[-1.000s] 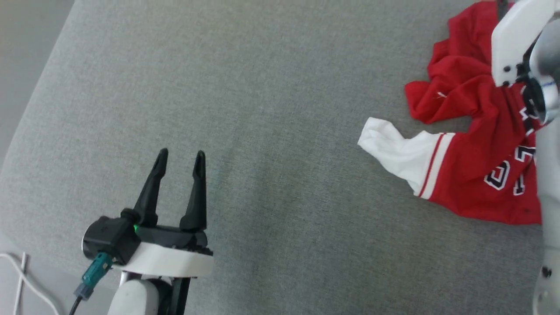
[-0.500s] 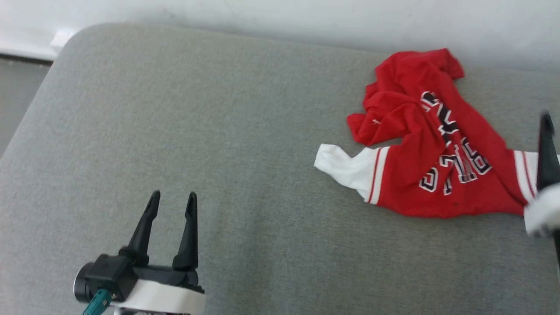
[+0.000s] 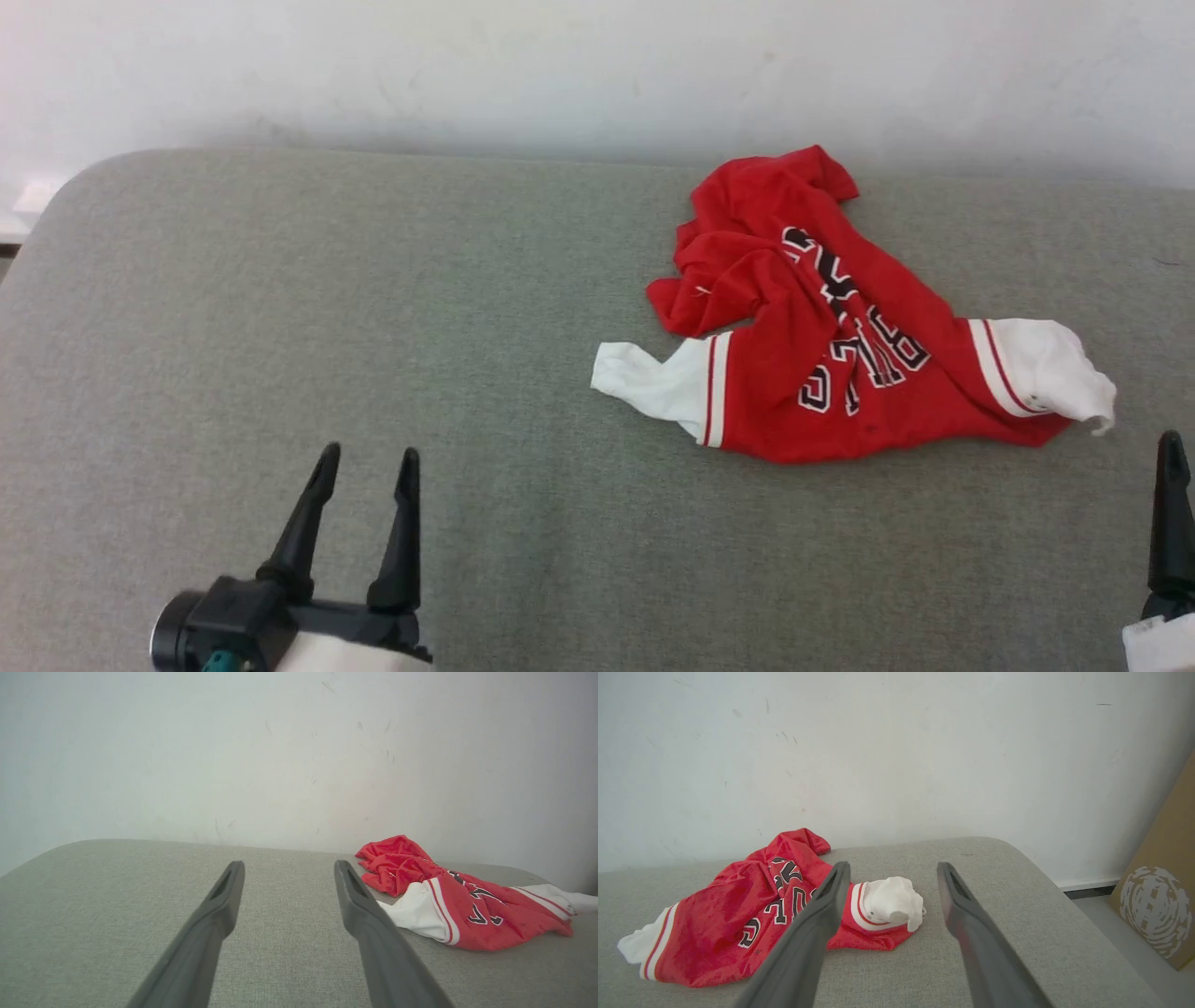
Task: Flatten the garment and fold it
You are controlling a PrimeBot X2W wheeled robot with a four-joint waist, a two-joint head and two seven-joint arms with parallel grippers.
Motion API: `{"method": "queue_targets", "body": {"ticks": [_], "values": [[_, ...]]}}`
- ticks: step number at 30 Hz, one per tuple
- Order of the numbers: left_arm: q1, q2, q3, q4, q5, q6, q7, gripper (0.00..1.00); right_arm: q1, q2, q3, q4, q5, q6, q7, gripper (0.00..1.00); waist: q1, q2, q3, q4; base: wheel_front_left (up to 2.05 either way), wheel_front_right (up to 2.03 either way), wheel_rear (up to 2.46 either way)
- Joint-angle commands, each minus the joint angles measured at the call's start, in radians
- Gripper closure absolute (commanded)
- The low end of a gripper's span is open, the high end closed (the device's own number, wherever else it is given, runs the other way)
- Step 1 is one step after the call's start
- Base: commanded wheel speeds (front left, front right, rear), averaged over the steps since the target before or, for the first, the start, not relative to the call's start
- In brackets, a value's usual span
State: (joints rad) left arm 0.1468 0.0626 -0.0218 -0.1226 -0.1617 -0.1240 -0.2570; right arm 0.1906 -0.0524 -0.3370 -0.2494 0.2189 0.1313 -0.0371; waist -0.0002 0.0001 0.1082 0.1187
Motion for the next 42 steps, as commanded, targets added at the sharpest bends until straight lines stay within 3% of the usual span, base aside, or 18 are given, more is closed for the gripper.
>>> {"method": "queue_targets", "body": {"ticks": [1,4,8,15,21,26,34,35,36,42], "values": [[-0.034,0.017,-0.014,-0.006,0.015,-0.006,-0.005,0.0,-0.001,0.002,0.004,0.001,-0.003,-0.001,-0.01,0.0,0.0002,-0.0001,0.002,-0.012,0.0,0.0,0.0],[-0.119,0.071,-0.078,0.006,0.029,-0.006,0.007,0.0,-0.014,0.002,0.004,-0.003,-0.011,-0.001,-0.016,0.0,0.0002,-0.0001,0.024,-0.014,0.0,0.0,0.0],[-0.281,0.155,-0.198,0.051,0.007,-0.006,0.126,0.0,-0.032,0.002,0.003,-0.012,-0.014,-0.001,-0.013,0.0,0.0002,-0.0001,0.069,-0.016,0.0,0.0,0.0],[-0.573,0.265,-0.44,0.188,-0.127,-0.007,0.376,0.0,-0.072,0.002,0.031,-0.03,-0.009,-0.001,-0.013,0.0,0.0002,-0.0001,0.162,-0.048,0.0,0.0,0.0],[-0.739,0.341,-0.676,0.278,-0.264,-0.007,0.486,0.0,-0.097,0.002,0.044,-0.028,-0.002,-0.001,-0.016,0.0,0.0002,-0.0001,0.218,-0.089,0.0,0.0,0.0],[-0.825,0.391,-0.807,0.346,-0.329,-0.007,0.502,0.0,-0.109,0.002,0.05,-0.019,0.01,-0.001,-0.026,0.0,0.0002,-0.0001,0.249,-0.12,0.0,0.0,0.0],[-0.895,0.423,-0.912,0.469,-0.338,-0.007,0.453,0.0,-0.116,0.002,0.047,-0.021,0.017,-0.001,-0.035,0.0,0.0002,-0.0001,0.275,-0.145,0.0,0.0,0.0],[-0.899,0.423,-0.93,0.484,-0.347,-0.007,0.449,0.57,-0.117,0.002,0.047,-0.022,0.017,-0.001,-0.036,0.0,0.0002,-0.0001,0.277,-0.146,0.0,0.0,0.0],[-0.903,0.423,-0.946,0.496,-0.36,-0.007,0.443,1.0,-0.118,0.002,0.046,-0.022,0.018,-0.001,-0.035,0.0,0.0002,-0.0001,0.279,-0.146,0.0,0.0,0.0],[-0.905,0.41,-0.959,0.495,-0.502,-0.007,0.359,1.0,-0.121,0.002,0.033,-0.021,0.018,-0.001,-0.028,0.0,0.0002,-0.0001,0.257,-0.117,0.0,0.0,0.0]]}}
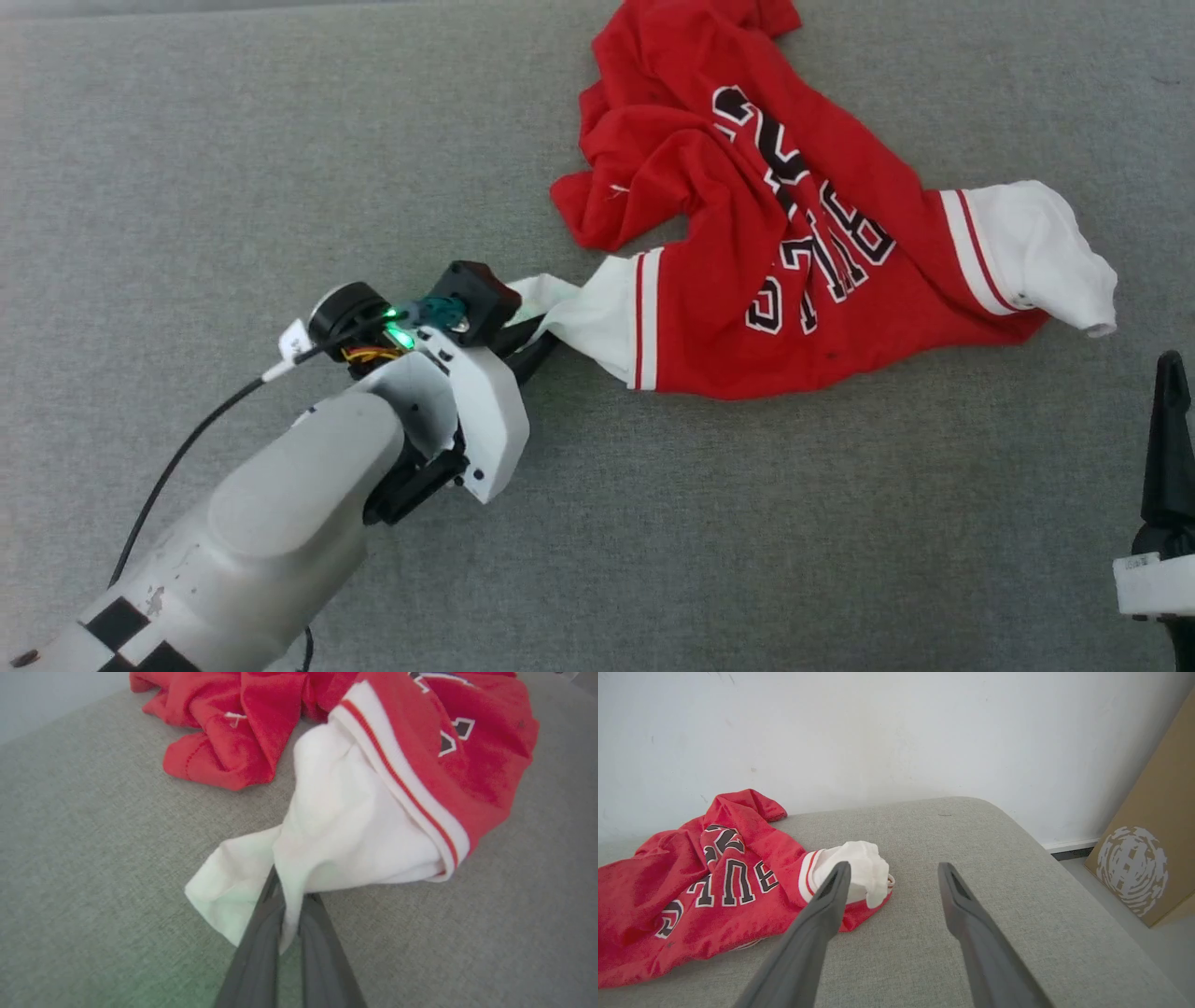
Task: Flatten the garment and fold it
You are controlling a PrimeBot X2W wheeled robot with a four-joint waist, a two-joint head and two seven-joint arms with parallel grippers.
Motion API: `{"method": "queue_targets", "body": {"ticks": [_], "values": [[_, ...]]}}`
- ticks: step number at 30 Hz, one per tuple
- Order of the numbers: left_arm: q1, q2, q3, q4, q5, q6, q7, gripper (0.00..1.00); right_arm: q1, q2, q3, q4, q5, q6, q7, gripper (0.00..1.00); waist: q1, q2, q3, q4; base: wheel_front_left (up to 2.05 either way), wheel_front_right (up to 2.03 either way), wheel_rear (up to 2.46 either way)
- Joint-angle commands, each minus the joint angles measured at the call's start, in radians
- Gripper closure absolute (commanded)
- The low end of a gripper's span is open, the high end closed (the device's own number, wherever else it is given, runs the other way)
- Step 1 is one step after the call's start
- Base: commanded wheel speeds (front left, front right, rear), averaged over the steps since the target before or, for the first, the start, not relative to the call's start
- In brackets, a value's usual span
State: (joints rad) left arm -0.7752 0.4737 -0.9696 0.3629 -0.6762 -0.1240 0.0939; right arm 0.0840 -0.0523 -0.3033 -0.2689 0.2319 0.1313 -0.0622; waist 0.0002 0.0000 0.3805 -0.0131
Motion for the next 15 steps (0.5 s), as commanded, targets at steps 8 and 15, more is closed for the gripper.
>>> {"method": "queue_targets", "body": {"ticks": [8,15], "values": [[0.174,0.063,0.087,-0.306,-0.335,-0.007,-0.021,1.0,0.008,0.002,0.007,0.025,0.012,-0.001,0.015,0.0,-0.0002,0.0,-0.109,0.089,0.0,0.0,0.0],[0.485,0.27,0.172,-0.614,-0.513,0.155,-0.062,1.0,0.035,0.002,0.009,0.043,0.022,-0.001,0.021,0.0,-0.0002,0.0,-0.135,0.139,0.0,0.0,0.0]]}}
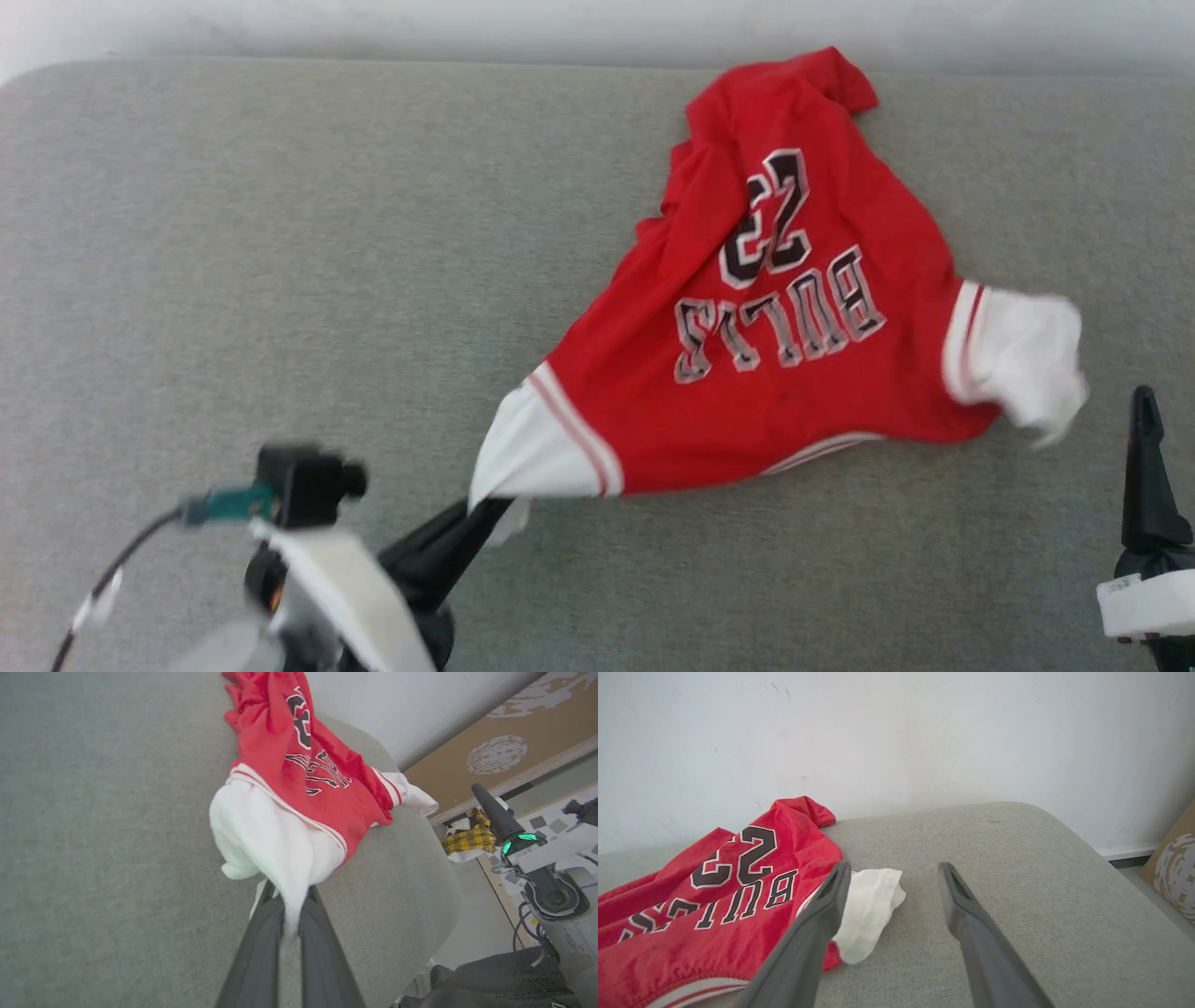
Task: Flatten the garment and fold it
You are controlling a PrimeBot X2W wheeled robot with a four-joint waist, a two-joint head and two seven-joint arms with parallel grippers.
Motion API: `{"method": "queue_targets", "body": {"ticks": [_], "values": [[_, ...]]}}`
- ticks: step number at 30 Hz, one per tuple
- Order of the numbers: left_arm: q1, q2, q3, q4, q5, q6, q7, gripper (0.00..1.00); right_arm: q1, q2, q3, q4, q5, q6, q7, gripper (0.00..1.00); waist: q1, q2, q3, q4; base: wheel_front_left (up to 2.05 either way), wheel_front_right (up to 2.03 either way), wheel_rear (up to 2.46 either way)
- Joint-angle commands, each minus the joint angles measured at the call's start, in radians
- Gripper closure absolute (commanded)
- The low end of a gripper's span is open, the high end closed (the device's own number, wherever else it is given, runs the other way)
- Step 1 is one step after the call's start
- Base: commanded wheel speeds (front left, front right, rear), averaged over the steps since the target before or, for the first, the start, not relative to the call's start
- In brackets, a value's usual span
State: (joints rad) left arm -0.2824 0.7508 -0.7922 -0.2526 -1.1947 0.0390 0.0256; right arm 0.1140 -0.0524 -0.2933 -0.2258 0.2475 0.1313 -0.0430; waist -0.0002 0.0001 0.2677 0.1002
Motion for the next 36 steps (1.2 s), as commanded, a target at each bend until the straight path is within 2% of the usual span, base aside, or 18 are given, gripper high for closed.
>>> {"method": "queue_targets", "body": {"ticks": [1,3,5,8,11,13,17,21,24,31,36], "values": [[0.039,0.002,0.009,0.0,-0.018,0.016,-0.02,1.0,0.006,0.002,0.0,0.003,0.005,-0.001,0.002,0.0,0.0002,-0.0001,-0.023,0.032,0.0,0.0,0.0],[0.105,0.011,0.038,0.035,-0.039,0.062,-0.078,1.0,0.008,0.002,-0.001,0.009,0.005,-0.001,0.003,0.0,0.0002,-0.0001,-0.027,0.044,0.0,0.0,0.0],[0.146,0.002,0.05,0.102,-0.051,0.099,-0.114,0.0,0.006,0.002,0.002,0.013,0.001,-0.001,0.007,0.0,0.0002,-0.0001,-0.032,0.055,0.0,0.0,0.0],[0.16,-0.015,0.032,0.197,-0.03,0.121,-0.125,0.0,0.0,0.002,0.015,0.013,-0.005,-0.001,0.017,0.0,0.0002,-0.0001,-0.04,0.061,0.0,0.0,0.0],[0.155,-0.043,0.034,0.228,-0.035,0.111,-0.142,0.0,0.001,0.002,0.015,0.011,-0.008,-0.001,0.023,0.0,0.0002,-0.0001,-0.053,0.067,0.0,0.0,0.0],[0.152,-0.044,0.05,0.216,-0.045,0.097,-0.159,0.0,0.005,0.002,0.015,0.012,-0.009,-0.001,0.027,0.0,0.0002,-0.0001,-0.062,0.067,0.0,0.0,0.0],[0.117,-0.001,0.078,0.138,-0.006,0.097,-0.18,0.0,0.013,0.002,0.017,0.011,-0.009,-0.001,0.034,0.0,0.0002,-0.0001,-0.072,0.062,0.0,0.0,0.0],[0.016,0.029,0.091,0.05,0.072,0.122,-0.159,0.0,0.012,0.002,0.02,0.001,-0.009,-0.001,0.038,0.0,0.0002,-0.0001,-0.058,0.053,0.0,0.0,0.0],[-0.099,0.017,0.057,0.05,0.162,0.134,-0.103,0.0,0.003,0.002,0.027,-0.017,-0.012,-0.001,0.042,0.0,0.0002,-0.0001,-0.03,0.04,0.0,0.0,0.0],[-0.331,-0.087,-0.096,0.248,0.345,0.088,0.061,0.0,-0.034,0.002,0.035,-0.076,-0.017,-0.001,0.042,0.0,0.0002,-0.0001,0.044,-0.025,0.0,0.0,0.0],[-0.405,-0.149,-0.171,0.399,0.381,0.043,0.153,0.0,-0.038,0.002,0.025,-0.09,-0.013,-0.001,0.042,0.0,0.0002,-0.0001,0.082,-0.066,0.0,0.0,0.0]]}}
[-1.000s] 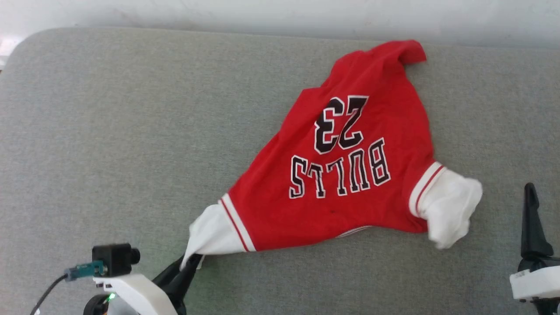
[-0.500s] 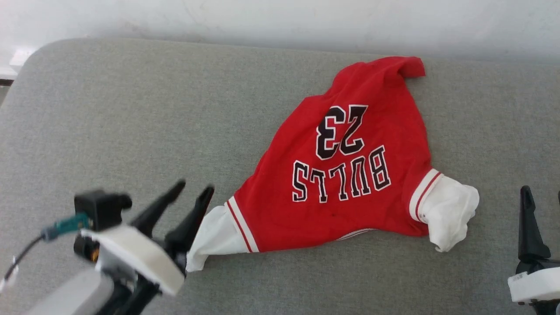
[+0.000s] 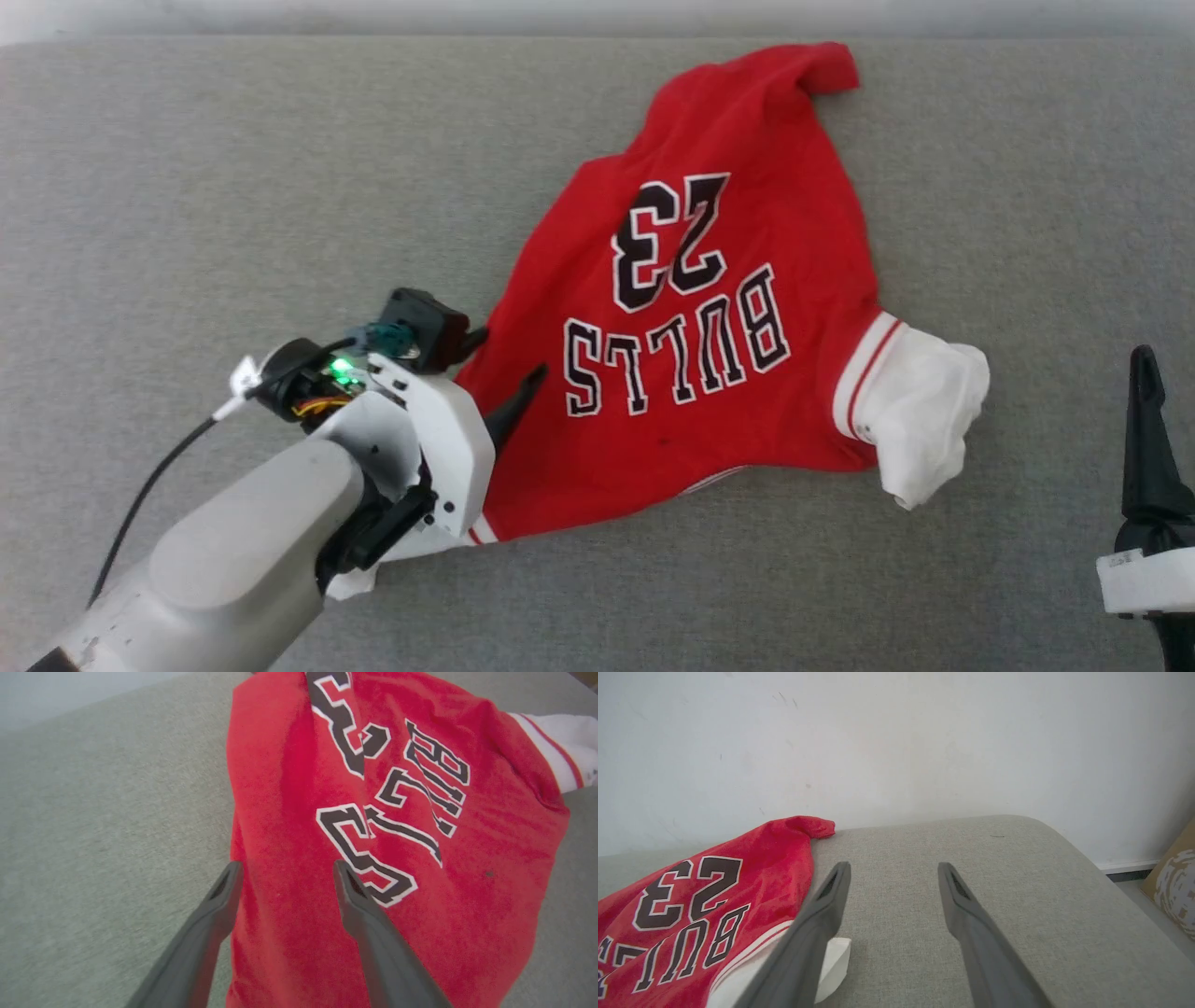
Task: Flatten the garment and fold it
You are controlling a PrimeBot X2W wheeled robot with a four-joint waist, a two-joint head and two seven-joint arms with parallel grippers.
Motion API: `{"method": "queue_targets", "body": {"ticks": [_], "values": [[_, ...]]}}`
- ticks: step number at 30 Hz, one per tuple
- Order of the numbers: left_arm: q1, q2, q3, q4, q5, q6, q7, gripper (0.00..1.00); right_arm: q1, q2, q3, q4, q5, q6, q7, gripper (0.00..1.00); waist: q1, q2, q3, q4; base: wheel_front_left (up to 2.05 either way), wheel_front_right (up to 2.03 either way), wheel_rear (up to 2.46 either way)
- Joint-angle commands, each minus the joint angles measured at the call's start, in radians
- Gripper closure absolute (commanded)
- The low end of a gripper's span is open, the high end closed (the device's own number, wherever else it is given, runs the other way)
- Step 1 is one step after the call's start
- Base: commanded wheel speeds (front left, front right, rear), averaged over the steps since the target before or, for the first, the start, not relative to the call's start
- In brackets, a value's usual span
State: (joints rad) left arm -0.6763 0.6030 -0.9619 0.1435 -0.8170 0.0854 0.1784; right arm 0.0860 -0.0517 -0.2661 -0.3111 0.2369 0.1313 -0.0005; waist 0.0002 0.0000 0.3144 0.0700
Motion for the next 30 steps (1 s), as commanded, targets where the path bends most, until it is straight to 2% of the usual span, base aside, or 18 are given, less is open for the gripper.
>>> {"method": "queue_targets", "body": {"ticks": [1,6,7,8,12,22,23,24,25,26,30], "values": [[-0.019,-0.011,-0.012,0.031,0.008,-0.008,0.013,0.0,-0.009,0.001,-0.005,-0.004,0.0,-0.001,-0.002,0.0,-0.0002,0.0,0.04,-0.041,0.0,0.0,0.0],[-0.051,-0.039,-0.067,0.168,0.053,-0.027,0.055,0.0,-0.01,0.001,0.002,-0.003,0.009,-0.001,-0.015,0.0,-0.0002,0.0,0.057,-0.062,0.0,0.0,0.0],[-0.058,-0.046,-0.069,0.187,0.057,-0.028,0.051,0.76,-0.011,0.001,0.003,-0.003,0.011,-0.001,-0.017,0.0,-0.0002,0.0,0.06,-0.064,0.0,0.0,0.0],[-0.065,-0.055,-0.062,0.198,0.056,-0.027,0.037,1.0,-0.012,0.001,0.002,-0.004,0.012,-0.001,-0.018,0.0,-0.0002,0.0,0.062,-0.065,0.0,0.0,0.0],[-0.112,-0.077,-0.012,0.195,0.045,-0.01,-0.016,1.0,-0.012,0.001,-0.012,-0.011,0.011,-0.001,-0.023,0.0,-0.0002,0.0,0.073,-0.056,0.0,0.0,0.0],[-0.29,-0.071,0.087,0.244,0.067,0.029,-0.076,1.0,-0.041,0.001,0.008,-0.028,0.002,-0.001,-0.016,0.0,-0.0002,0.0,0.136,-0.051,0.0,0.0,0.0],[-0.298,-0.075,0.091,0.259,0.069,0.032,-0.082,0.95,-0.044,0.001,0.011,-0.028,0.001,-0.001,-0.015,0.0,-0.0002,0.0,0.142,-0.054,0.0,0.0,0.0],[-0.304,-0.077,0.091,0.277,0.071,0.032,-0.086,0.79,-0.047,0.001,0.014,-0.029,-0.001,-0.001,-0.015,0.0,-0.0002,0.0,0.148,-0.057,0.0,0.0,0.0],[-0.306,-0.08,0.092,0.299,0.067,0.031,-0.084,0.59,-0.05,0.001,0.016,-0.03,-0.002,-0.001,-0.014,0.0,-0.0002,0.0,0.152,-0.061,0.0,0.0,0.0],[-0.306,-0.086,0.092,0.318,0.065,0.03,-0.088,0.0,-0.052,0.001,0.017,-0.03,-0.003,-0.001,-0.014,0.0,-0.0002,0.0,0.155,-0.063,0.0,0.0,0.0],[-0.301,-0.108,0.097,0.357,0.055,0.027,-0.116,0.0,-0.054,0.001,0.015,-0.03,-0.005,-0.001,-0.014,0.0,-0.0002,0.0,0.158,-0.064,0.0,0.0,0.0]]}}
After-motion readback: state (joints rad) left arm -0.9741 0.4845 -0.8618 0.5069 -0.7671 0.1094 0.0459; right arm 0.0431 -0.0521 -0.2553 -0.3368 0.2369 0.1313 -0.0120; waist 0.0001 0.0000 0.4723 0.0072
